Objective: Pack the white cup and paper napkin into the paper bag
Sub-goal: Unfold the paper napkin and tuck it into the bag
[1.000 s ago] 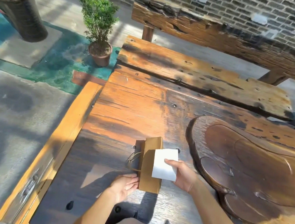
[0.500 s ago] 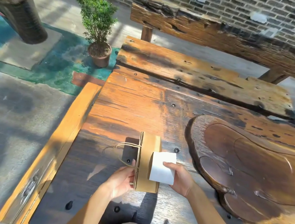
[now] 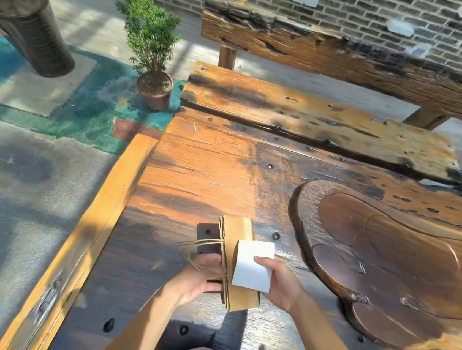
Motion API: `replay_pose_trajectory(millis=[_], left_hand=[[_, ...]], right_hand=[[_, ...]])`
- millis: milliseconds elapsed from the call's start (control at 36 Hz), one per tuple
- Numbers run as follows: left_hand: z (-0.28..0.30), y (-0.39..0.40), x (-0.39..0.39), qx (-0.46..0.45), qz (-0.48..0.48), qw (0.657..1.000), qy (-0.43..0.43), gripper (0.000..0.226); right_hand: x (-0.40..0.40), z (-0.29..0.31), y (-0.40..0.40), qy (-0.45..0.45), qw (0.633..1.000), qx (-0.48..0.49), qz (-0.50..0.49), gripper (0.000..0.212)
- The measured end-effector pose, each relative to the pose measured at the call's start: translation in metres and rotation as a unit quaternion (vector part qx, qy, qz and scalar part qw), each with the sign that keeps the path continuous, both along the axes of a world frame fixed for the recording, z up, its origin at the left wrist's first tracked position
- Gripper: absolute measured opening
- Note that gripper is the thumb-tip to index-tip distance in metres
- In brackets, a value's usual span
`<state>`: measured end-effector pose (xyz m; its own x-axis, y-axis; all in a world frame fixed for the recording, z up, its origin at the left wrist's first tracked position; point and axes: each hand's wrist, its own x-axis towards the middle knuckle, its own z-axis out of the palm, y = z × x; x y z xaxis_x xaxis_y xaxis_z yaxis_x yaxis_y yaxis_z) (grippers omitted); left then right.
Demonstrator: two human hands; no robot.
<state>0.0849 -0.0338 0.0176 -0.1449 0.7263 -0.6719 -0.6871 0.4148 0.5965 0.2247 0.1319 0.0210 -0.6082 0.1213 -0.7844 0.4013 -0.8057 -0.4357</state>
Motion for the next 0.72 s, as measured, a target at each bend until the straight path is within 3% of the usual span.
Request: replay_pose_trajectory(millis=[83, 194, 361, 500, 611, 667, 722], left_hand=[[0.003, 0.004, 0.005, -0.003, -0.035, 0.999, 0.01, 0.033], [0.003, 0.006, 0.008, -0.024, -0.018, 0.999, 0.028, 0.027], [0.01, 0.009, 0.012, -0.056, 0.0, 0.995, 0.085, 0.02], [0.018, 0.017, 0.011, -0.068, -0.003, 0.986, 0.151, 0.015], [0.031, 0.023, 0.015, -0.084, -0.007, 0.985, 0.152, 0.027], [0.034, 0.024, 0.017, -0.097, 0.009, 0.986, 0.137, 0.035], [0.035, 0.023, 0.017, -0.109, -0.01, 0.984, 0.143, 0.033]], right_hand=[[0.001, 0.0, -0.001, 0.006, 1.0, -0.007, -0.009, 0.045], [0.005, 0.003, -0.001, 0.01, 1.0, -0.004, -0.021, 0.062], [0.01, 0.01, 0.001, 0.025, 0.999, 0.0, -0.043, 0.069], [0.017, 0.028, -0.002, 0.119, 0.987, -0.057, -0.087, 0.051], [0.02, 0.048, -0.022, 0.188, 0.978, -0.09, -0.025, 0.047], [0.018, 0.057, -0.033, 0.195, 0.979, -0.054, 0.037, 0.058], [0.015, 0.068, -0.042, 0.164, 0.981, 0.006, 0.1, 0.049]])
